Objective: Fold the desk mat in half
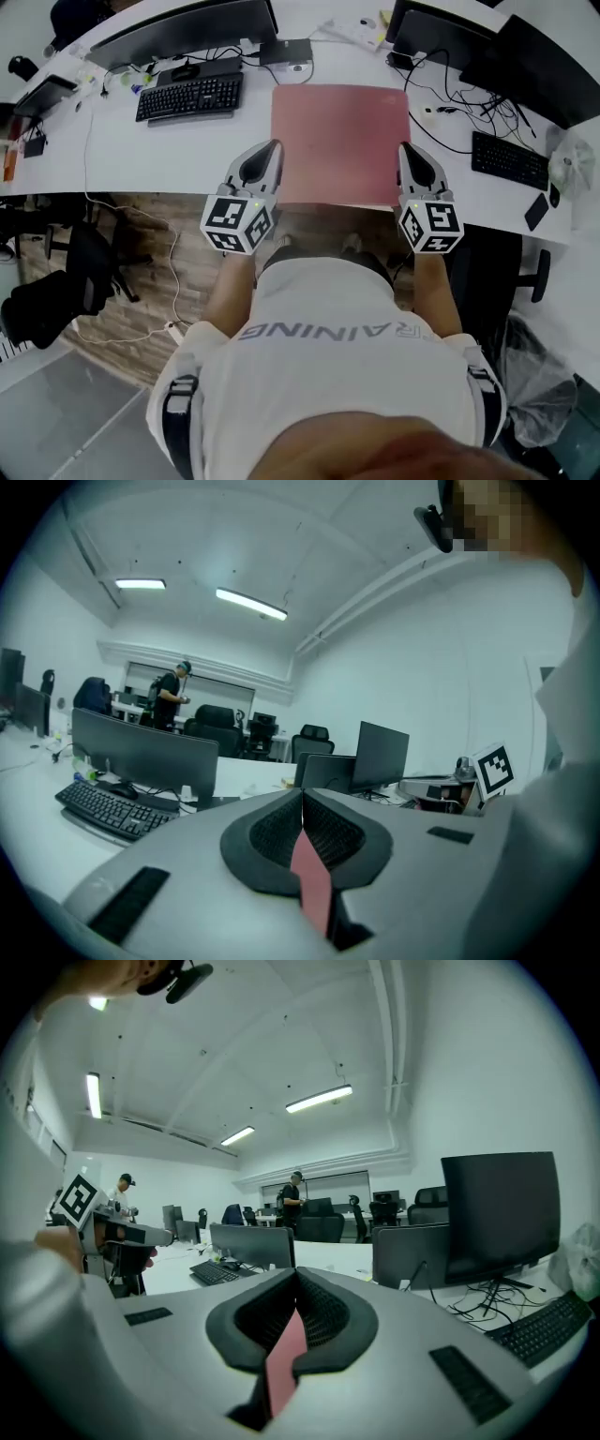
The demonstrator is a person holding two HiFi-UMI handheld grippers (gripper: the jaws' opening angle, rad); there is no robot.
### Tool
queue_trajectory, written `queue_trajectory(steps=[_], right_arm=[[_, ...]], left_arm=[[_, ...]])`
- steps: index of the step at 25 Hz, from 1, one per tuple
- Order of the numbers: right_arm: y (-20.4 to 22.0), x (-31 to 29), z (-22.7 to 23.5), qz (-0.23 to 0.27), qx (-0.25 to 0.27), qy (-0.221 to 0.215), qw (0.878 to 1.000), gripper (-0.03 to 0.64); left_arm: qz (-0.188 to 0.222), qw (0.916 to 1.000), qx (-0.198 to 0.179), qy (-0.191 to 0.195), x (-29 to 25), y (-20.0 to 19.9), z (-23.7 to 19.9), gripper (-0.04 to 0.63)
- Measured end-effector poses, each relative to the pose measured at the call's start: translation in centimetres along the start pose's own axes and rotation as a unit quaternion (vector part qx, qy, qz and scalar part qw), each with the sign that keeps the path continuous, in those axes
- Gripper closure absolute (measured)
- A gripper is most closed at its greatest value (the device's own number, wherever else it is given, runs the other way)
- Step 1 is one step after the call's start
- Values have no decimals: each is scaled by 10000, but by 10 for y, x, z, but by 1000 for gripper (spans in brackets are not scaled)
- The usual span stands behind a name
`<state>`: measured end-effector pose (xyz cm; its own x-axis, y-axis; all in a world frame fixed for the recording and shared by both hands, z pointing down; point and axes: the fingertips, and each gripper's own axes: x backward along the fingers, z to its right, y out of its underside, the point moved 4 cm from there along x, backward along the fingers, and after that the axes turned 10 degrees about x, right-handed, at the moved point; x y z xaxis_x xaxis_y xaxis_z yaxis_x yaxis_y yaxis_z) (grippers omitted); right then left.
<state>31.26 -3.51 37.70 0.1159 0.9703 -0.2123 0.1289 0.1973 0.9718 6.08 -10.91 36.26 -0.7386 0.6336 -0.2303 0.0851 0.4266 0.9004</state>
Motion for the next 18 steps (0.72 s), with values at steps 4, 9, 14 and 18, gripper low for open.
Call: queue_trajectory(steps=[4, 9, 14, 18], right_arm=[[5, -23, -2, -31, 155, -675, 9976, 593], [14, -46, -34, -202, 305, -1233, 9917, 593], [27, -67, -91, -766, 1072, -1570, 9788, 591], [49, -83, -136, -1217, 1487, -1925, 9623, 530]], left_arm=[[133, 9978, 123, -639, 17, 10, -2, 563], [211, 9926, 255, -1171, 52, 21, -15, 563], [354, 9864, 460, -1539, 93, 30, -40, 563], [385, 9822, 671, -1714, 118, 42, -61, 563]])
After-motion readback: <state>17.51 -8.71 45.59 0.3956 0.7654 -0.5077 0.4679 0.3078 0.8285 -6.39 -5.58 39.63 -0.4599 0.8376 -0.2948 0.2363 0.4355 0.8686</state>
